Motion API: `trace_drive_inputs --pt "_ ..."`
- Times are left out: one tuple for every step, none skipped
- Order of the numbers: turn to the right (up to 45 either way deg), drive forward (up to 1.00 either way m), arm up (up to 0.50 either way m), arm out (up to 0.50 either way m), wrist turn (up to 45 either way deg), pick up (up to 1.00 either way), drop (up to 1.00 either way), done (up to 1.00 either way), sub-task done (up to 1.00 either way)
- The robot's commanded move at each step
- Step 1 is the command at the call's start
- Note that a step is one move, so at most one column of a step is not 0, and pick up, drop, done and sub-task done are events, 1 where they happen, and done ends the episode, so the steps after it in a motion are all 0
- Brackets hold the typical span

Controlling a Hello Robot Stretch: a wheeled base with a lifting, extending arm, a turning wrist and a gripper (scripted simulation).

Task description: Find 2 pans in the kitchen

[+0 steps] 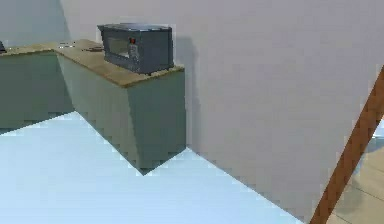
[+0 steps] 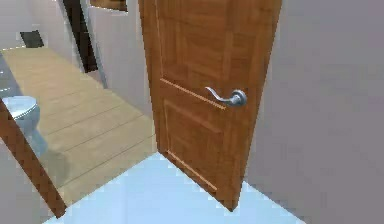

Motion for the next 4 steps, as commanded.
trace_drive_inputs --pt "-42.0 0.0 0.0 0.0 0.0 0.0 0.0 0.0 0.0" --pt "0.0 1.0 0.0 0.0 0.0 0.0 0.0 0.0 0.0" --pt "-36.0 0.0 0.0 0.0 0.0 0.0 0.0 0.0 0.0" --pt "0.0 0.55 0.0 0.0 0.0 0.0 0.0 0.0 0.0"
